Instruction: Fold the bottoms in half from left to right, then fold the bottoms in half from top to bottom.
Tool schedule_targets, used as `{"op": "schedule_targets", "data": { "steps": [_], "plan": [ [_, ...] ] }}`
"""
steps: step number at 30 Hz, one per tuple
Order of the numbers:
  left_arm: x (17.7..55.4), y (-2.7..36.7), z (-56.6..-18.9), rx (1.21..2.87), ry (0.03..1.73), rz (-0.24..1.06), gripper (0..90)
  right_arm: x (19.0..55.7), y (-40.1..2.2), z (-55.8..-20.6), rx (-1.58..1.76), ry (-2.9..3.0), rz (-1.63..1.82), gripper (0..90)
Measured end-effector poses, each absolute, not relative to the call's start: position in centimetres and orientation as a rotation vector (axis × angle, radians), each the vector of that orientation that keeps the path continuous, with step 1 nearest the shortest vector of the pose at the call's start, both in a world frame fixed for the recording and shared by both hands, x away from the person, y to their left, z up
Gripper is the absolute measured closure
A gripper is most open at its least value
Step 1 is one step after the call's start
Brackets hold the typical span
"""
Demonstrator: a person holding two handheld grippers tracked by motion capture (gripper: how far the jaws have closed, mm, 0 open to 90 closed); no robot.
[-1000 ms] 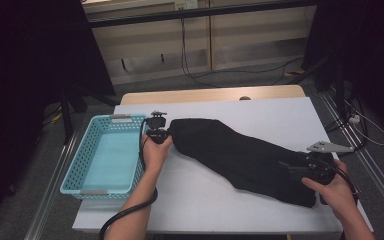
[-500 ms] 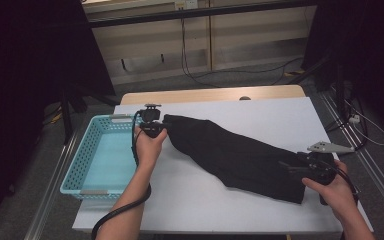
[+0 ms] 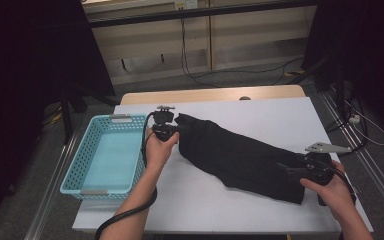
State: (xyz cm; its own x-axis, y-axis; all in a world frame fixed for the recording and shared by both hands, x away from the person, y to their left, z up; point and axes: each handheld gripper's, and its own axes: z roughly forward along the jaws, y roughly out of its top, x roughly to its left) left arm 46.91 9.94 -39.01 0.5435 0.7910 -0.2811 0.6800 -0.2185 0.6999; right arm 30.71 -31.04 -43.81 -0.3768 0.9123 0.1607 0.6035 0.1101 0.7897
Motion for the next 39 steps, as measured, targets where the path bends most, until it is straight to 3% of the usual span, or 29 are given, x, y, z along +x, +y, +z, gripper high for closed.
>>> {"op": "schedule_targets", "data": {
  "steps": [39],
  "plan": [
    [44.6, 6.6, -40.3, 1.984, 1.020, 0.028, 82.6, 31.8, -29.7, -43.8, 1.445, 2.051, 1.196, 15.2]
  ]
}}
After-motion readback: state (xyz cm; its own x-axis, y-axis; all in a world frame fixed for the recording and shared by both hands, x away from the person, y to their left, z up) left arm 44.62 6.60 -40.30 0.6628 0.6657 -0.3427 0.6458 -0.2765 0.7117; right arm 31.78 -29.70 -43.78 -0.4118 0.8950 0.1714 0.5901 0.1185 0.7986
